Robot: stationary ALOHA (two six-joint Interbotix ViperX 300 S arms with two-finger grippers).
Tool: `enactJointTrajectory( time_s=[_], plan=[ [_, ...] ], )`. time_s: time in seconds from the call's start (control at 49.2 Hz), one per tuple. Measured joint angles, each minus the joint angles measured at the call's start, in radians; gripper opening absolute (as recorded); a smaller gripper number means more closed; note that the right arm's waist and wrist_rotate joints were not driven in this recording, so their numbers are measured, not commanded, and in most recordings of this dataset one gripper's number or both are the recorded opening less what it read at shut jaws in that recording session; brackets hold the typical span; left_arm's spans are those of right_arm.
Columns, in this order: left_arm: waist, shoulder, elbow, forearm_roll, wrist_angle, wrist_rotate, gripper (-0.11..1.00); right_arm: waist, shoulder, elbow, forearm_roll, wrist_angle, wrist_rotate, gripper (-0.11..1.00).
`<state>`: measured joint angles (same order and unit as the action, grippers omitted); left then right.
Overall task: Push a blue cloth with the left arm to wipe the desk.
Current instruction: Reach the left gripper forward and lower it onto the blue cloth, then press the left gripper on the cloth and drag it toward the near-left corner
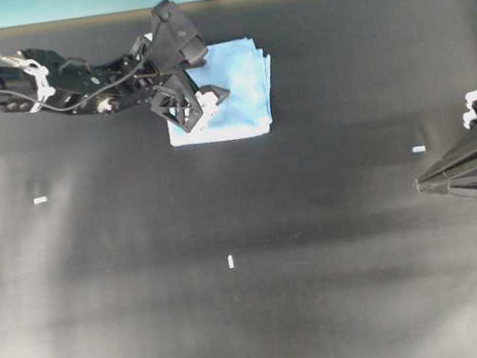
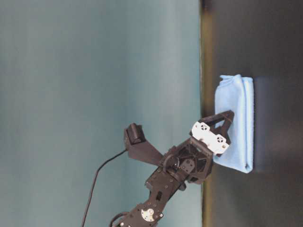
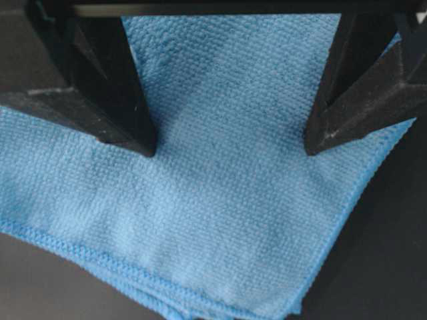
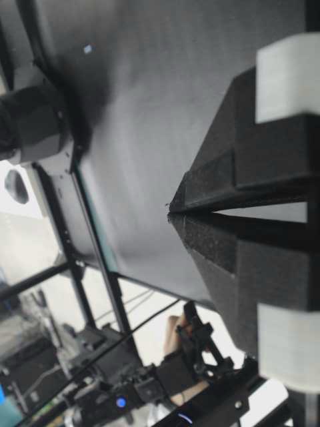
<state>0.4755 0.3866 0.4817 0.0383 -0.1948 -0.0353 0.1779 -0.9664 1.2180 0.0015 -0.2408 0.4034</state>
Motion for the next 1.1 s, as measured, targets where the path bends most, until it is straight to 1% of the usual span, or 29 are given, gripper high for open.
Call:
enactJointTrajectory(
  time_s=[0.163, 0.346, 0.651, 0.834, 1.098],
  plan=[
    [0.000, 0.002, 0.006, 0.002, -0.002, 0.000, 0.88, 0.000, -0.005, 0.000, 0.002, 0.000, 0.000, 0.00],
    [-0.005, -0.002, 0.038, 0.002, -0.011, 0.000, 0.88, -0.002, -0.012, 0.000, 0.000, 0.000, 0.000, 0.00],
    [-0.026, -0.037, 0.126, 0.002, -0.023, 0.005, 0.87, 0.000, -0.015, 0.000, 0.000, 0.000, 0.000, 0.00],
    [-0.081, -0.087, 0.201, 0.000, -0.025, 0.006, 0.87, 0.000, -0.015, 0.000, 0.002, -0.002, 0.000, 0.00],
    [-0.198, -0.202, 0.351, 0.002, -0.025, 0.003, 0.87, 0.000, -0.015, 0.005, 0.000, -0.002, 0.000, 0.00]
  ],
)
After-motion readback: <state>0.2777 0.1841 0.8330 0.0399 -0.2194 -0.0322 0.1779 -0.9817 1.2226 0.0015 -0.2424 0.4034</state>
